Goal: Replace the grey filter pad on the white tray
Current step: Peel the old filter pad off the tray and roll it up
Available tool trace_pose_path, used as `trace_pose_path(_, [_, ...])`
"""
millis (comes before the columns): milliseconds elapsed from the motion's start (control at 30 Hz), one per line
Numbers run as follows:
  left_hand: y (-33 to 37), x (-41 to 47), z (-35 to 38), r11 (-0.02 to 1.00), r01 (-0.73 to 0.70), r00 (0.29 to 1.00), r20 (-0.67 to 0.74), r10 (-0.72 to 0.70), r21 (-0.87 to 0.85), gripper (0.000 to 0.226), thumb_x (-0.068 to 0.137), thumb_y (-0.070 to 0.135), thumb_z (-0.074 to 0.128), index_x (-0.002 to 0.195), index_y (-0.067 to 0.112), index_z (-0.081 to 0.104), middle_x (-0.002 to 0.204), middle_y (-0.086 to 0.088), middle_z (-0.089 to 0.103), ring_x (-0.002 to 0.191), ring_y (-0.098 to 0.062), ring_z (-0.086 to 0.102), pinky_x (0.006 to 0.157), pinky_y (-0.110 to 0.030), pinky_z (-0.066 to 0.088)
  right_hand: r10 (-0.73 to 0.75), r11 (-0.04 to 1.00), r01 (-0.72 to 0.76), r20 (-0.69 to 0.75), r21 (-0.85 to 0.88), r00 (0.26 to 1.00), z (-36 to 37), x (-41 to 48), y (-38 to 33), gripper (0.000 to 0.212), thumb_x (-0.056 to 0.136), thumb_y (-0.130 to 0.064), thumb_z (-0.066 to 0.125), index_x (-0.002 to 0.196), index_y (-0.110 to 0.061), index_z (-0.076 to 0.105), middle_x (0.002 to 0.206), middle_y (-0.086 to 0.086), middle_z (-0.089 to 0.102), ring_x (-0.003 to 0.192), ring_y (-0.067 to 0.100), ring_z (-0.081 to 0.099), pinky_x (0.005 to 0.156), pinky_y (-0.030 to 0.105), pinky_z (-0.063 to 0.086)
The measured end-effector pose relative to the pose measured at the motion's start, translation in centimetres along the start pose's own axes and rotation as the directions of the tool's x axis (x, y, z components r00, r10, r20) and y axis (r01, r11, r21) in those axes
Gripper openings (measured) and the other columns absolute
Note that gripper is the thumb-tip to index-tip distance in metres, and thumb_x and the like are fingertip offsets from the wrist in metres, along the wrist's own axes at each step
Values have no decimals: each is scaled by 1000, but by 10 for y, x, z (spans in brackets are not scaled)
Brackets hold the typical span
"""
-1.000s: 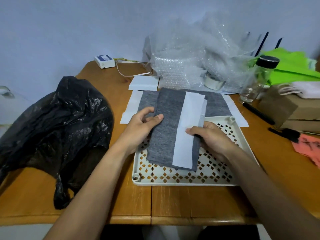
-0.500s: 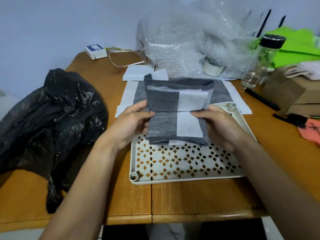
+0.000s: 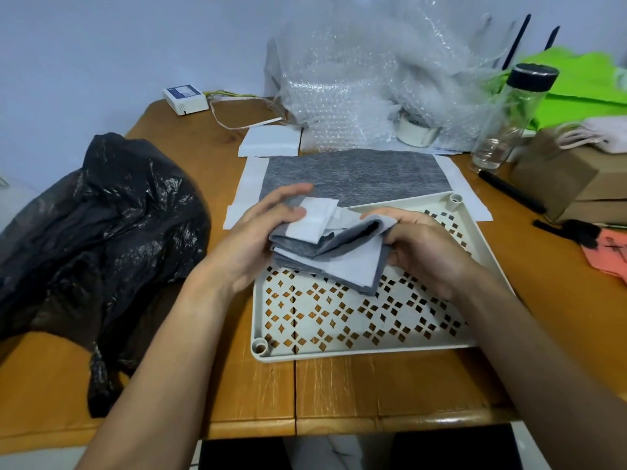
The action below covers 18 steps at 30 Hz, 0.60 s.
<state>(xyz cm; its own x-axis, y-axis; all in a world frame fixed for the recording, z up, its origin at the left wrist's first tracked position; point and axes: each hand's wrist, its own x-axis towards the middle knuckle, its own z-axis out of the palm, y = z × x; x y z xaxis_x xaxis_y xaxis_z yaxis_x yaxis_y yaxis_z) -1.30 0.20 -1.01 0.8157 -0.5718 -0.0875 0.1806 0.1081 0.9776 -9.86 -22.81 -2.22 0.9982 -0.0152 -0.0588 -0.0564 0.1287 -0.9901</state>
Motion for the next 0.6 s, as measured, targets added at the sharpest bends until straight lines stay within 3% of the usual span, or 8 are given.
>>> trace_pose_path(100, [-1, 2, -4, 995, -1, 997, -73, -7, -101, 56, 82, 4, 65, 134, 26, 62, 118, -9, 68, 87, -19, 69, 70, -29, 60, -23, 1000, 23, -10, -7, 1000, 0, 0, 0, 50, 74, 8, 39, 97, -10, 79, 105, 16, 70, 92, 26, 62, 69, 30, 58])
trace_pose_path(167, [0, 3, -4, 983, 9, 987, -154, -37, -182, 51, 86, -5, 63, 134, 14, 59, 122, -15, 65, 84, -20, 70, 70, -32, 60, -36, 999, 36, 14, 1, 999, -3, -1, 0, 51, 68, -3, 41, 101, -7, 79, 119, 14, 68, 96, 26, 60, 75, 35, 57])
trace_pose_path(233, [0, 6, -3, 973, -2, 973, -226, -52, -232, 48, 85, -8, 66, 130, 6, 58, 124, -19, 65, 84, -21, 71, 68, -32, 60, -44, 999, 43, 69, 8, 997, -5, -1, 1, 48, 75, -11, 42, 107, -4, 77, 129, 13, 66, 104, 26, 61, 81, 37, 56])
trace_pose_path(300, [-2, 8, -6, 959, -33, 963, -267, -45, -283, 59, 79, -5, 73, 134, -1, 54, 126, -22, 66, 88, -23, 73, 69, -31, 60, -53, 999, 53, 82, 0, 995, -5, 0, 3, 39, 85, -22, 44, 100, -2, 74, 122, 12, 67, 107, 26, 62, 82, 37, 55])
trace_pose_path(400, [-1, 7, -8, 946, -55, 963, -269, -36, -320, 63, 77, 0, 76, 136, -4, 55, 122, -19, 70, 96, -26, 72, 78, -35, 60, -76, 997, 76, -17, -22, 997, -5, 3, 3, 27, 89, -30, 52, 79, -7, 60, 103, 11, 65, 95, 25, 64, 75, 36, 54])
trace_pose_path(500, [0, 3, -3, 961, -52, 970, -244, -16, -272, 45, 81, 0, 72, 126, -1, 64, 111, -13, 75, 97, -24, 72, 78, -34, 59, -75, 997, 72, -106, -27, 992, -3, 4, 3, 30, 88, -35, 59, 99, -7, 64, 105, 14, 67, 91, 26, 67, 73, 39, 54])
trace_pose_path(600, [-1, 0, 1, 982, -46, 984, -178, 13, -184, 46, 79, 3, 75, 125, 2, 65, 111, -12, 76, 99, -24, 72, 86, -36, 58, -39, 994, 34, -49, -102, 998, 1, 3, 1, 47, 93, -43, 58, 126, -10, 64, 120, 18, 70, 101, 29, 67, 82, 40, 58])
